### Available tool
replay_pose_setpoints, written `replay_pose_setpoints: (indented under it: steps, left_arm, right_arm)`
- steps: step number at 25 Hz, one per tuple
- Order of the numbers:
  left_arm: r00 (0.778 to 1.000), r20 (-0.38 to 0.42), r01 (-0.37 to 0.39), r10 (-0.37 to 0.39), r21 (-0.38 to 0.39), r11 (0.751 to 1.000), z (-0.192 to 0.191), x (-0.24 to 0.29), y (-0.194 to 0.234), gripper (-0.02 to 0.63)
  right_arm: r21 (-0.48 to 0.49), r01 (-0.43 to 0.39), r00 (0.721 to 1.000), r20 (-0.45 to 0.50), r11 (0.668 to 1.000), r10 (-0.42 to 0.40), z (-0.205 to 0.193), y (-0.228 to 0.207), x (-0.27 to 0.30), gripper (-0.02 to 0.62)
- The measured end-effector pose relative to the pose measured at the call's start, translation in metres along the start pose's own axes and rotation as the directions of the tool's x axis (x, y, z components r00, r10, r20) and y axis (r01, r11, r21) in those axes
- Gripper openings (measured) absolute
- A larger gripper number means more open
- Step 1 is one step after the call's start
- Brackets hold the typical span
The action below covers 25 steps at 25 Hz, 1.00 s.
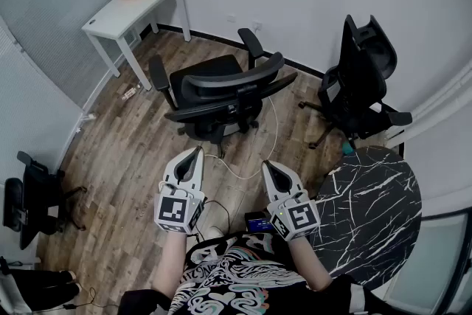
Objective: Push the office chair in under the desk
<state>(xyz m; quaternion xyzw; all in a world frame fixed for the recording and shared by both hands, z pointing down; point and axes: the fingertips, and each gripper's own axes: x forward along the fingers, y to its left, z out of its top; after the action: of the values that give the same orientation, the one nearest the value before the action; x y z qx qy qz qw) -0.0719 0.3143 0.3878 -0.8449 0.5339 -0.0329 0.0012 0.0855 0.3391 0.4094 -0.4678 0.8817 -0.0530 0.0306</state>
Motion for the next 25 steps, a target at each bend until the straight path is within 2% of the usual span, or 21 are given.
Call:
replay_pose_setpoints:
  steps: [5, 12, 20, 25]
  left_arm:
    - [0.999, -0.002, -0.048, 0.048, 0.049, 0.998, 0.001, 0.004, -0.008, 0.028]
    - [0.993, -0.009, -0.116, 0.116, 0.005, 0.993, -0.007, 0.005, -0.011, 0.026]
    - [0.97, -0.03, -0.239, 0.243, 0.093, 0.967, -0.015, 0.003, -0.01, 0.026]
    - [0.958, -0.031, -0.281, 0.285, 0.089, 0.955, -0.019, 0.002, -0.002, 0.026]
  right_arm:
    - [-0.004, -0.005, 1.0, 0.007, 1.0, 0.005, 0.004, -0.012, -0.003, 0.023]
    - [0.008, -0.033, 0.999, 0.016, 0.999, 0.033, 0.006, -0.032, -0.008, 0.021]
    - [-0.004, -0.052, 0.999, 0.013, 0.999, 0.052, -0.001, -0.062, -0.015, 0.021]
    - [0.009, -0.049, 0.999, 0.006, 0.999, 0.049, -0.003, -0.073, -0.011, 0.021]
